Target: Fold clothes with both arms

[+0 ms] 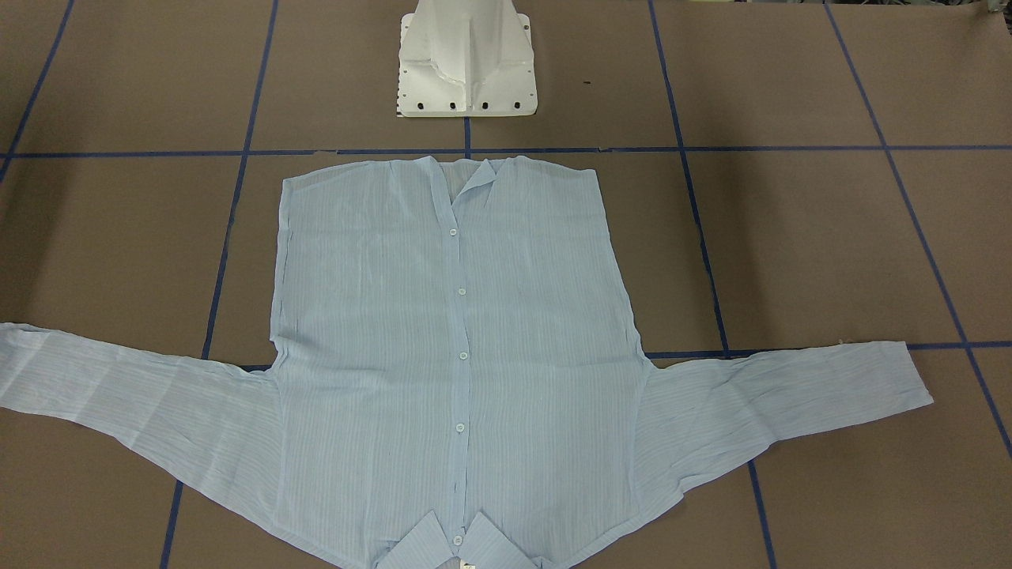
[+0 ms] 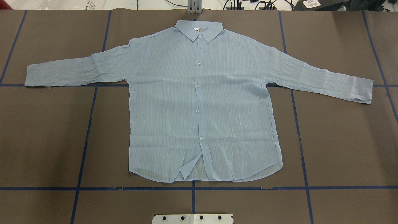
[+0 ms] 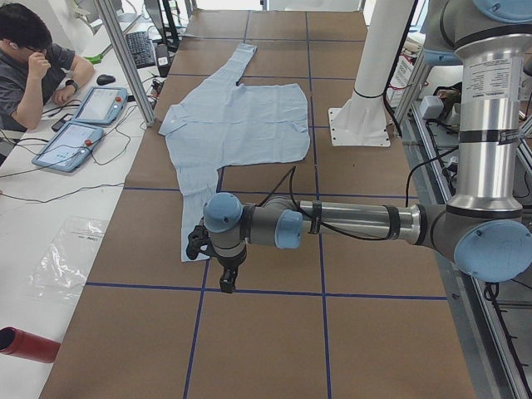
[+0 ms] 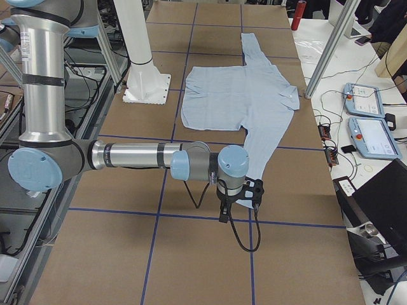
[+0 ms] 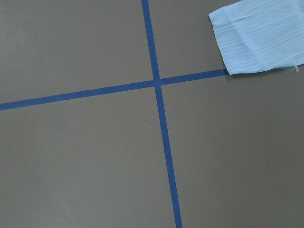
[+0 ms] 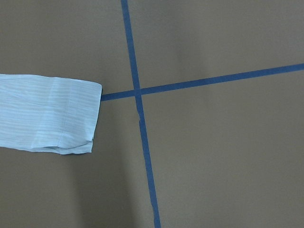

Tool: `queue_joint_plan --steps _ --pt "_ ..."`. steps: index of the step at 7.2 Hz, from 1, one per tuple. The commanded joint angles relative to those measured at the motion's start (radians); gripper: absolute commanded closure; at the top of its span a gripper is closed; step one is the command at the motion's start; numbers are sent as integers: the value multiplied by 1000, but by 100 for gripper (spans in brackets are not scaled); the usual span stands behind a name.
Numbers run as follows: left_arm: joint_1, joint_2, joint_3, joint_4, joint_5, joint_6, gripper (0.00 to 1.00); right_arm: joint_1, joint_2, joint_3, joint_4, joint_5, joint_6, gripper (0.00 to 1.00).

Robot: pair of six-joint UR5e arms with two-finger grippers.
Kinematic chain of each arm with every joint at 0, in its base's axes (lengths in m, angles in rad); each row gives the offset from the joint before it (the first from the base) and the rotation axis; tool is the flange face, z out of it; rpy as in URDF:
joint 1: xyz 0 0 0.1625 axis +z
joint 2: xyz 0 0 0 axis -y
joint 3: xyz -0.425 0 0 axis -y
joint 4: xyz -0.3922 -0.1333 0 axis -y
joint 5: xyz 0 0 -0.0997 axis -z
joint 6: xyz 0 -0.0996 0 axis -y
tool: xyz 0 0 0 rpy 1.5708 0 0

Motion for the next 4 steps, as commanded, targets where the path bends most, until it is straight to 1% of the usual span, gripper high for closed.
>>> queue_joint_plan --steps 1,4 --pt "0 0 0 0 0 0 0 0 1 6 0 0 0 0" --pt "3 -17 0 -6 0 -8 0 -2 6 11 2 1 13 0"
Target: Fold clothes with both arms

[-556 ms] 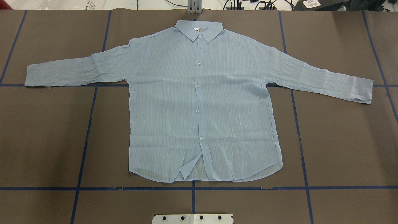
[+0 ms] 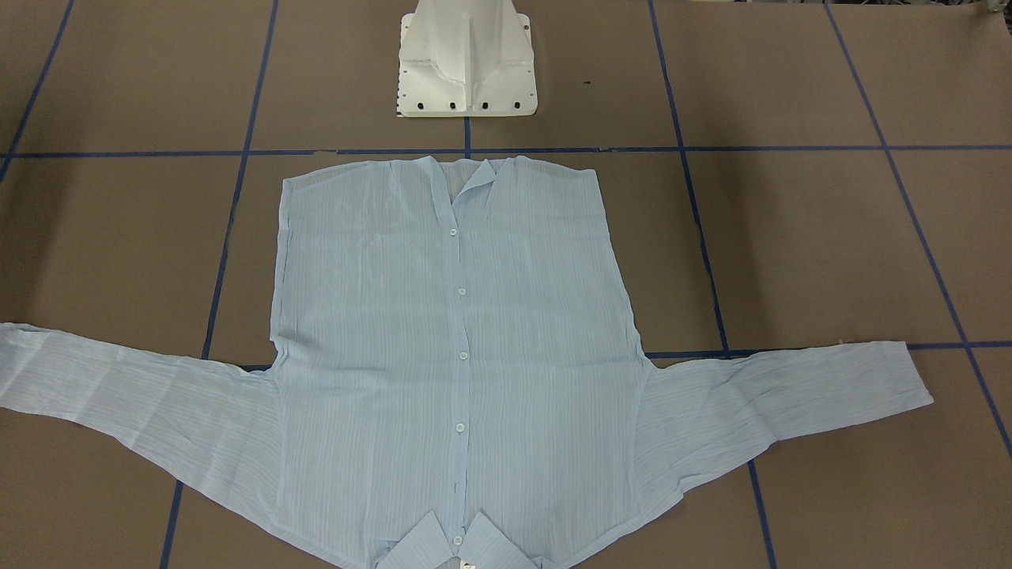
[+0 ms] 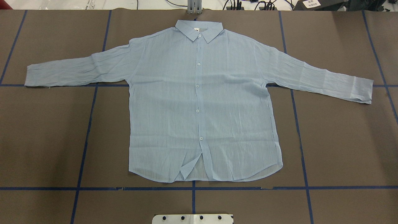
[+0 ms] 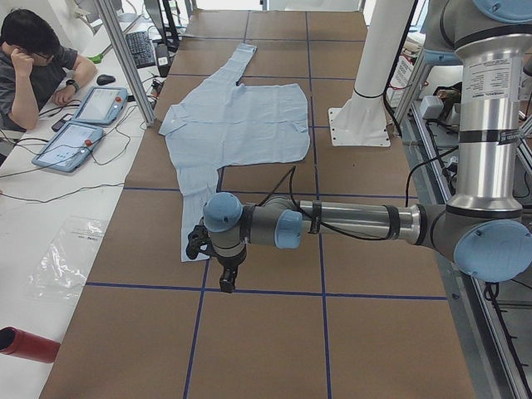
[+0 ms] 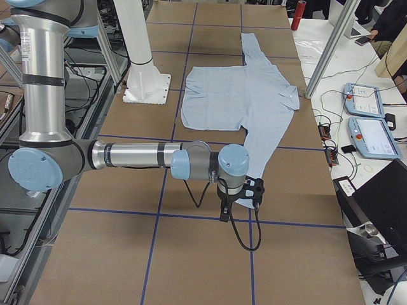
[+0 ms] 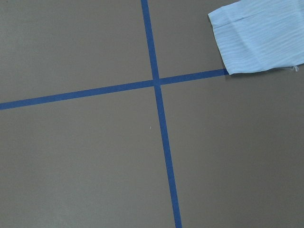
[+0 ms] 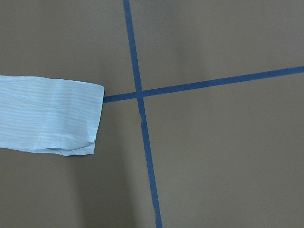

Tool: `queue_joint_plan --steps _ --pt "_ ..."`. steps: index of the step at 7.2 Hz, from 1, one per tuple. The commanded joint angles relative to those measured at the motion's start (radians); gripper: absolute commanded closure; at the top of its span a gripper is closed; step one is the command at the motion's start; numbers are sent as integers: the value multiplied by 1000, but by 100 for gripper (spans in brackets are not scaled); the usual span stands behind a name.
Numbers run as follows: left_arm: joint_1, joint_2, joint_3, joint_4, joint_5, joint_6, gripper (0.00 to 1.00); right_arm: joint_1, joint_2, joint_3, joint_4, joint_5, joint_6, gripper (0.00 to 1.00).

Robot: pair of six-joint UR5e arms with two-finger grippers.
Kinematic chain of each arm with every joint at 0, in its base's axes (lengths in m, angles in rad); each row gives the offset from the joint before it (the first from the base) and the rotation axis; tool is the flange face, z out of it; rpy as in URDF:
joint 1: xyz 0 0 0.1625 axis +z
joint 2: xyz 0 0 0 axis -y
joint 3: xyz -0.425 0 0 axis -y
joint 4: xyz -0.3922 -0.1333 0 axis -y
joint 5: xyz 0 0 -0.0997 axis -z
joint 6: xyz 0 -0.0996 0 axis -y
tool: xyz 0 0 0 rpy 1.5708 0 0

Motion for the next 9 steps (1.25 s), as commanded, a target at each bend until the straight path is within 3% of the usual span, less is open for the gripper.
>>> queue_joint_plan --steps 1,4,5,7,9 --pt "3 -19 3 -26 3 -6 0 -4 16 -7 1 0 11 0" --pt "8 -54 24 -206 -2 -6 0 -39 38 -24 169 0 14 0" --pt "9 -55 28 -258 -5 -9 0 -52 70 -80 171 13 28 0" --pt "12 -71 43 -297 -5 -9 0 -114 67 -166 374 30 32 0" --pt "14 -66 118 -415 -2 -61 0 -202 81 -251 551 15 161 0"
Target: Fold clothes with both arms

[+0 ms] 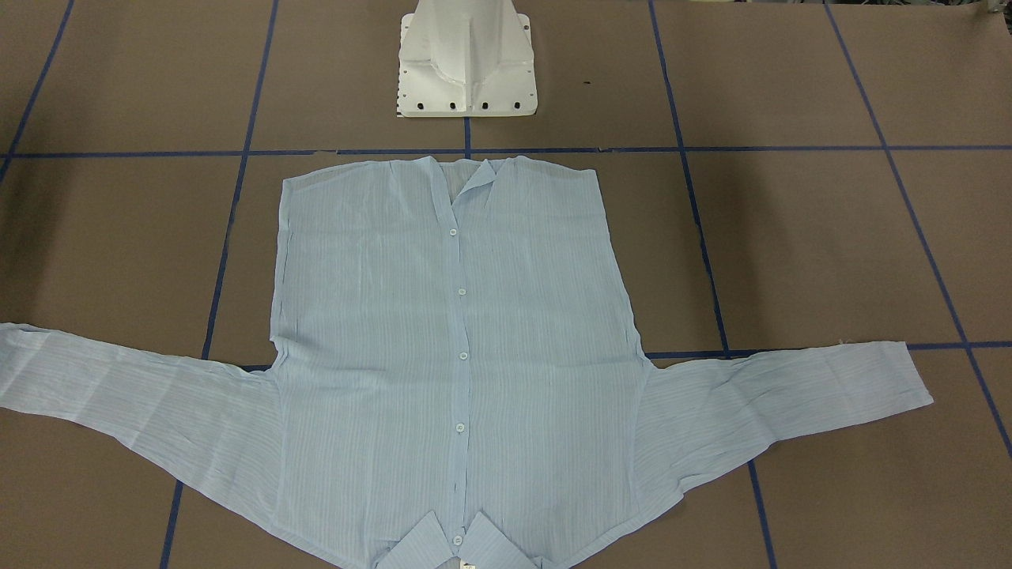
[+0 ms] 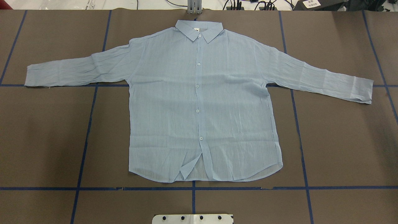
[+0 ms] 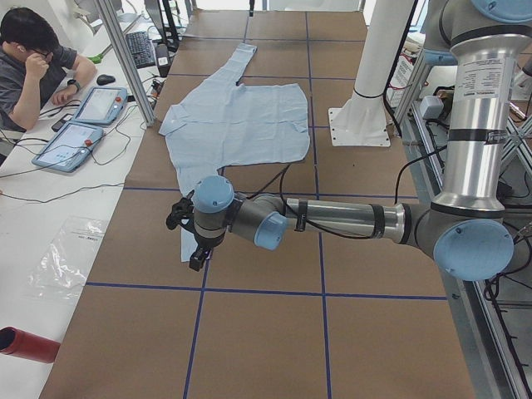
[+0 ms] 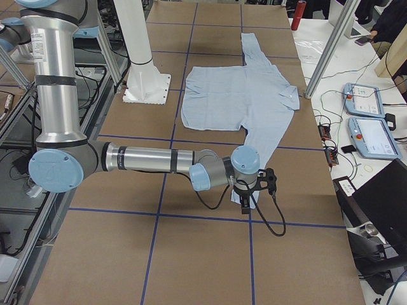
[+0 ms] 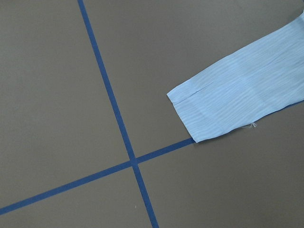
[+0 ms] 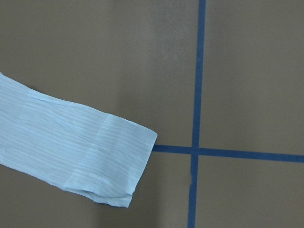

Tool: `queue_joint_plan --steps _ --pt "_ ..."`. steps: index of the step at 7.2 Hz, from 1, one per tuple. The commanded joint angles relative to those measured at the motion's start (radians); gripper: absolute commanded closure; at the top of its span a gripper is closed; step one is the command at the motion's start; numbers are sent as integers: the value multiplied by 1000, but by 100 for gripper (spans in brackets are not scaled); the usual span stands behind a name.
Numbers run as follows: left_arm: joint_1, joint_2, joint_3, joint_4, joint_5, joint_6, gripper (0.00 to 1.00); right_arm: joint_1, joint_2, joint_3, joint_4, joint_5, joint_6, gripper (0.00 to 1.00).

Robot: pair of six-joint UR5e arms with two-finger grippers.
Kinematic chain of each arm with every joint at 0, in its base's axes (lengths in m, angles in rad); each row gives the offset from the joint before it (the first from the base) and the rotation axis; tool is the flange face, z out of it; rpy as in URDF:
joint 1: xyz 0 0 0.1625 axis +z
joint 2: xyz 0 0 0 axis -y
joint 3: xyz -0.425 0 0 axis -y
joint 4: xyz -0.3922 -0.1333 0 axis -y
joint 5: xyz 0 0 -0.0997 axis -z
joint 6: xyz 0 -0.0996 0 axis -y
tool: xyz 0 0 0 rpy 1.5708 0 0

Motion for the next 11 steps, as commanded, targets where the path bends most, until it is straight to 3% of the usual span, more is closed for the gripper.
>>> queue_joint_plan --steps 1,4,8,9,10,11 --pt "1 7 49 -88 1 -19 0 -96 6 -93 192 -25 72 0" --pt "1 7 46 -88 1 -21 0 -162 6 -192 384 -63 134 0" --pt "1 5 42 -88 1 -22 0 -240 55 -255 387 -91 176 5" --pt "1 4 40 -88 1 -22 0 -239 55 -255 387 -89 176 13" --pt "1 4 40 -88 1 -21 0 -240 55 -255 386 -85 176 32" --pt "1 4 39 -90 0 -21 0 -240 56 -255 381 -86 176 44"
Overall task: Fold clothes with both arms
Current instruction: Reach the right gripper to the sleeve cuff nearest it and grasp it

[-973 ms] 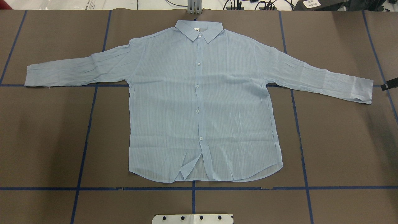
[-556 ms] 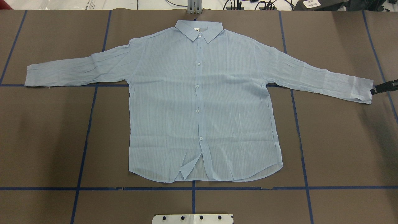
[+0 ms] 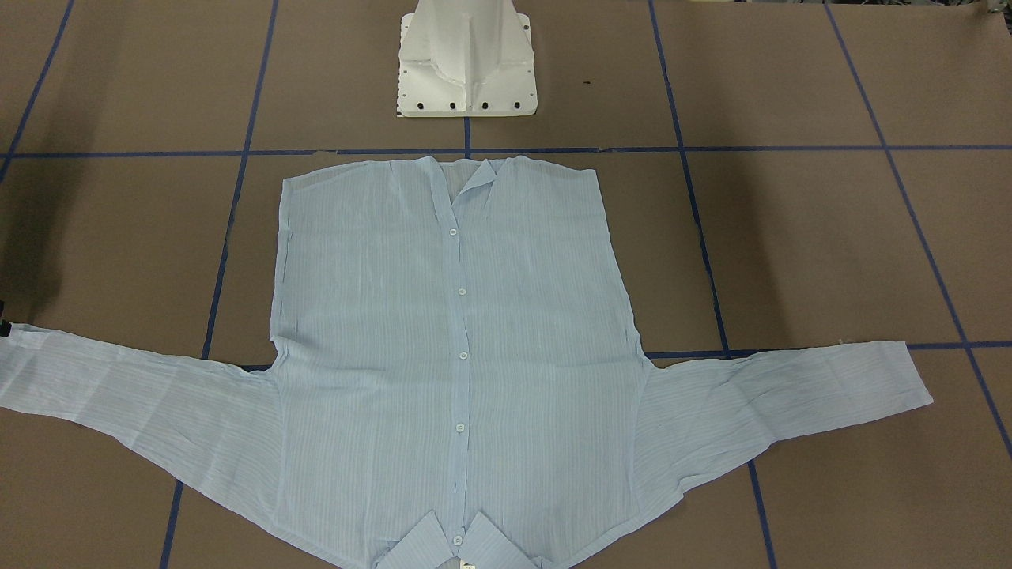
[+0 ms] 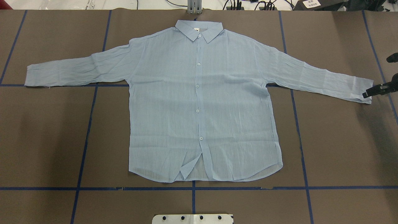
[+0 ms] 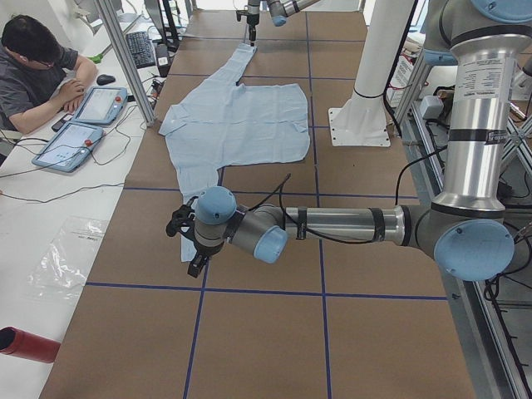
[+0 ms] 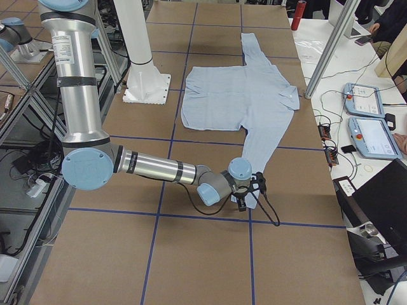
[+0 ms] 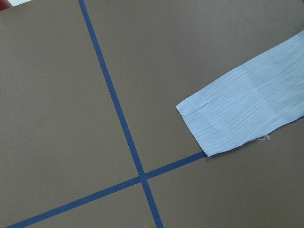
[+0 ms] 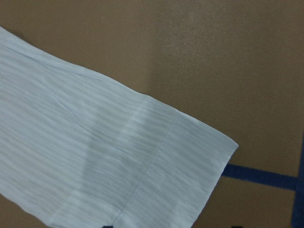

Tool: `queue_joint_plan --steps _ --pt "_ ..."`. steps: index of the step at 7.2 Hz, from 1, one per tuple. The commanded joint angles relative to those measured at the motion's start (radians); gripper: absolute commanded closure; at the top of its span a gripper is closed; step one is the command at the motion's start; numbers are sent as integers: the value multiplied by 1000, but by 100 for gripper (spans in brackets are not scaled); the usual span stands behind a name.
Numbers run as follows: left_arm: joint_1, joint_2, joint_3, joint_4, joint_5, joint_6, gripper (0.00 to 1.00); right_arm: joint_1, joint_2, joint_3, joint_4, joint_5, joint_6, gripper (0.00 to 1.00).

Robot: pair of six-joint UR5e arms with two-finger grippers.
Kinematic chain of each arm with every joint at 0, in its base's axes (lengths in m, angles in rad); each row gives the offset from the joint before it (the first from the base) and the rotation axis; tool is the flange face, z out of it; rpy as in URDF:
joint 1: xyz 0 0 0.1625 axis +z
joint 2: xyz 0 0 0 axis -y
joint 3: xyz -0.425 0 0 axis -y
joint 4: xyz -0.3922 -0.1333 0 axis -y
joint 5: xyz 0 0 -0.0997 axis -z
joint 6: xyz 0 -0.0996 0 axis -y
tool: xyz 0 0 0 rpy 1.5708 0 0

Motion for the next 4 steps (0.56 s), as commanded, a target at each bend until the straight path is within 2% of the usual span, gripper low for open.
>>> queue_joint_plan --steps 1,4 --pt "0 0 -3 -1 -1 2 0 -6 3 -1 -9 0 -1 44" --pt "0 -2 -15 -1 -1 -1 0 -32 8 -7 -13 -3 -1 43"
